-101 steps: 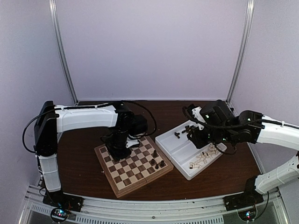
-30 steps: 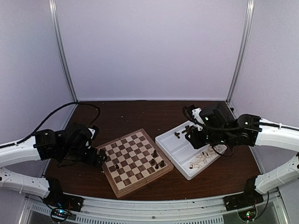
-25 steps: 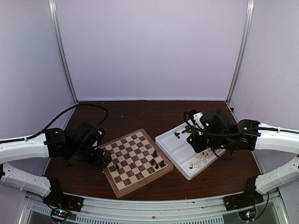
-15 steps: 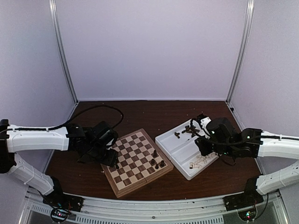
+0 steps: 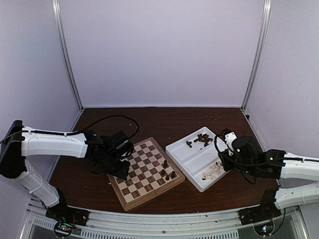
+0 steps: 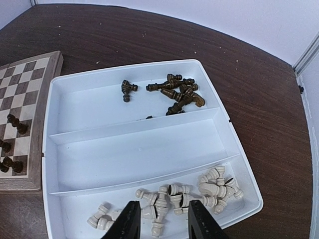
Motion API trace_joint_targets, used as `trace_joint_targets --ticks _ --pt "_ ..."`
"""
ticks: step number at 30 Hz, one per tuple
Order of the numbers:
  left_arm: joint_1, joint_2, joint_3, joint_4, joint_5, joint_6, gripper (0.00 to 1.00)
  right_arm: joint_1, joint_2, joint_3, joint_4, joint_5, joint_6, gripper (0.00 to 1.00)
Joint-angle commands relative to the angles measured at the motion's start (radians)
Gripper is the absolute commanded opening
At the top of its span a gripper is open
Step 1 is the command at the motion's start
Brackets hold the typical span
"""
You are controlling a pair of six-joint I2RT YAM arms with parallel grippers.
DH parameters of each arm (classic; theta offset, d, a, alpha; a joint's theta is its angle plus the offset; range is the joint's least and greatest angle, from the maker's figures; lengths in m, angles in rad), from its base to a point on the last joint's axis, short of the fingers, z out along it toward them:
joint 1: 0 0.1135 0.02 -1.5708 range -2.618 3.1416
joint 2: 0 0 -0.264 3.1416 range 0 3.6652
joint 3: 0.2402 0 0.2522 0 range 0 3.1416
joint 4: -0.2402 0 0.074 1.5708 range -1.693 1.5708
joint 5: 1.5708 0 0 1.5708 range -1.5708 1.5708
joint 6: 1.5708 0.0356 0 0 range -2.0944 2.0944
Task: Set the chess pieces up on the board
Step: Pick up the chess piece from the chessboard.
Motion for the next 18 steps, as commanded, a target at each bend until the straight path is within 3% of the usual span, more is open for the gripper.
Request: trace_joint_targets --ticks 1,10,15,18 --pt "-0.006 0.024 0.026 -0.006 0.006 -0.014 0.35 -0.015 -0.048 -0.026 0.029 0.037 -0.031 0.36" --pt "-0.012 0.060 0.034 -0.007 0.017 -0.020 0.25 -0.022 -0.110 -0.079 0.066 0.019 -0.039 0.37" --pt "-0.018 0.063 0.045 -0.019 0.013 -0.020 0.06 -0.023 -0.126 -0.096 0.085 0.015 -0.042 0.38" --pt "-0.026 0.062 0.070 -0.045 0.004 -0.019 0.02 -0.022 -0.122 -0.097 0.092 0.013 -0.042 0.38"
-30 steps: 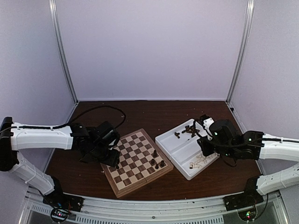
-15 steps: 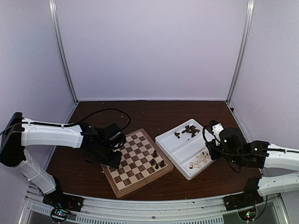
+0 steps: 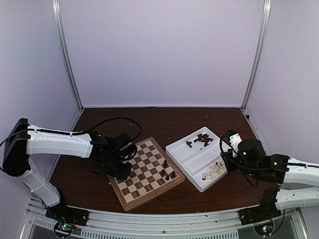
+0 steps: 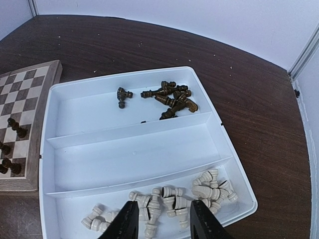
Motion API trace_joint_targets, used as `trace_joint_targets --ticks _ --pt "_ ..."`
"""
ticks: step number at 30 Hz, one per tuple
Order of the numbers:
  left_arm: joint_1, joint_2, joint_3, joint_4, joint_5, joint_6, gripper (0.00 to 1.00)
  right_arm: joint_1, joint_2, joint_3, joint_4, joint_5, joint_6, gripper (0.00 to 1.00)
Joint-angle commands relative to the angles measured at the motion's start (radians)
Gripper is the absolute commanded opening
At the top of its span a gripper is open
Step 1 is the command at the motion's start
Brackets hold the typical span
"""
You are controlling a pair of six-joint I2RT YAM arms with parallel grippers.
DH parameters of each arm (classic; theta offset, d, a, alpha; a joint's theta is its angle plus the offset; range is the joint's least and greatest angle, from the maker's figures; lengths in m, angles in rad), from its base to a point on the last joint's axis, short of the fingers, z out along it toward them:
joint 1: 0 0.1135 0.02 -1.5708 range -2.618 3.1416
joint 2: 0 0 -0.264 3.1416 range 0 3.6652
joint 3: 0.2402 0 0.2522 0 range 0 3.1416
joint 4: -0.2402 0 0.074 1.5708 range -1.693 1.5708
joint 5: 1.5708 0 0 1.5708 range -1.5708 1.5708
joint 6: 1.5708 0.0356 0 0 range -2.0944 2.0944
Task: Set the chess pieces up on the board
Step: Pick up the chess piece from the chessboard, then place the chess piece on the chessboard.
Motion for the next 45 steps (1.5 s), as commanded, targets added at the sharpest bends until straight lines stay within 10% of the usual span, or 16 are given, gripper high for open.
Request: trace_joint_targets --ticks 1,45 --pt "-0.016 0.002 0.063 -0.035 -0.010 0.000 0.01 -0.004 -0.006 -0.014 0.041 0.003 -0.008 0.39" --pt "-0.028 0.411 0.515 0.115 0.205 0.172 0.00 -0.004 -0.020 -0.037 0.076 -0.026 -0.016 0.42"
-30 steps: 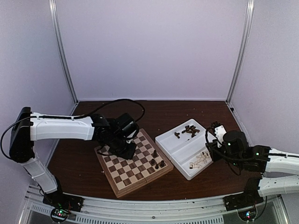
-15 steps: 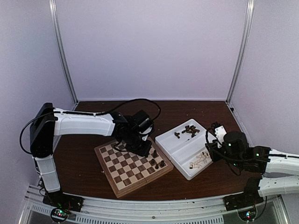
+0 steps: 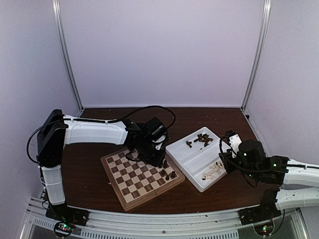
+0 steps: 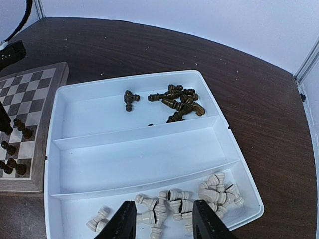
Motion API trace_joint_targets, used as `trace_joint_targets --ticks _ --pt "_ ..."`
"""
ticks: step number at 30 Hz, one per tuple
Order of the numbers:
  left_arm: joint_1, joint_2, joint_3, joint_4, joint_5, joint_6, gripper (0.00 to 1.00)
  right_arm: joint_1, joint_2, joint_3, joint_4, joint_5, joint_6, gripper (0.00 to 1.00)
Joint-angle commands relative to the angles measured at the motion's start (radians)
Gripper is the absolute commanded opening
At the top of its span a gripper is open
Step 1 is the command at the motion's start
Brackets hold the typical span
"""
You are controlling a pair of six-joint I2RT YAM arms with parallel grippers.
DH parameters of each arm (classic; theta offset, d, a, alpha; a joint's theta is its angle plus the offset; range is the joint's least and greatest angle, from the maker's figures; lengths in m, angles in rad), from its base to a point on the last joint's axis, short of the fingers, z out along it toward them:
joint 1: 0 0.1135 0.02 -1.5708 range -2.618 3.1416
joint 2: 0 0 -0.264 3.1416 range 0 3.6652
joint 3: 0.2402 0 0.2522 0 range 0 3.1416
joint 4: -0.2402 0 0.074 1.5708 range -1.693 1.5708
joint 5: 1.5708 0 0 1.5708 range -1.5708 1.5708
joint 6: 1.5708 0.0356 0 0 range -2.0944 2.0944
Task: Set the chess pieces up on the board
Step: Place the chess piece on the chessboard.
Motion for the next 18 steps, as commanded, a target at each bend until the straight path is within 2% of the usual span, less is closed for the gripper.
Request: trace_joint_targets --ticks 1,18 --pt "-0.002 0.021 0.022 0.025 0.007 0.018 0.00 -0.004 -0.013 -0.009 0.018 0.000 -0.001 0.42" --pt "-0.004 0.040 0.010 0.023 -0.031 0.033 0.03 -0.004 0.007 -0.005 0.020 -0.003 -0.003 0.43"
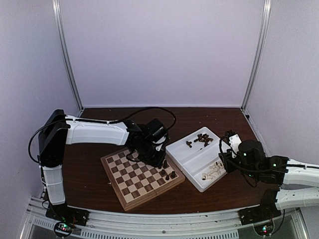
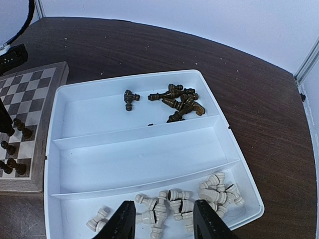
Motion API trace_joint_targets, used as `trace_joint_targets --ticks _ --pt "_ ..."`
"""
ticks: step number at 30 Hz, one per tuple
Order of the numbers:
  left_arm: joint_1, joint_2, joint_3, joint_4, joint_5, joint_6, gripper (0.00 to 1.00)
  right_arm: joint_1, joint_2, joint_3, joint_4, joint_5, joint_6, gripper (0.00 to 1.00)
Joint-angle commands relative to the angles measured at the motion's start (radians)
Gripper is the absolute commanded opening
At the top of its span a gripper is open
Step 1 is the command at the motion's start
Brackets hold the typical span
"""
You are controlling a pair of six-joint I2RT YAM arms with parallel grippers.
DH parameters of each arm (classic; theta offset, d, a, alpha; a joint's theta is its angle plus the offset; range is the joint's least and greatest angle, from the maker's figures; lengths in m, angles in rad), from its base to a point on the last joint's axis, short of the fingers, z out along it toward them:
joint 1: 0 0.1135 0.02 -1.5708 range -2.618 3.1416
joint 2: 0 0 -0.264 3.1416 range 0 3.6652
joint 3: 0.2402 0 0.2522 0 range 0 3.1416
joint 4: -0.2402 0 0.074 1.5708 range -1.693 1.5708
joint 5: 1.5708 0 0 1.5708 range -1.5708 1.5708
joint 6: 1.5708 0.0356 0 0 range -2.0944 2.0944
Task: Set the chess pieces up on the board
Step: Place the chess piece on the chessboard.
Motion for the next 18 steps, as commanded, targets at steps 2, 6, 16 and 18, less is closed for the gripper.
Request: trace_joint_targets --ticks 2,6,16,18 --pt "-0.004 0.028 0.012 0.024 -0.018 0.019 0.03 -0.004 0.003 -0.004 0.018 -0.002 -0.003 0.43" --pt "-0.004 0.035 0.016 0.024 -0.017 0.020 0.04 -0.004 0.002 -0.004 0.017 -0.001 -0.003 0.43" --pt "-0.004 0.046 0.028 0.010 -0.023 0.020 0.14 -0.004 0.006 -0.004 0.017 -0.001 -0.003 0.43" --pt "-0.004 0.044 0.034 -0.001 -0.028 0.020 0.18 -0.004 0.007 -0.002 0.017 0.000 -0.003 0.43"
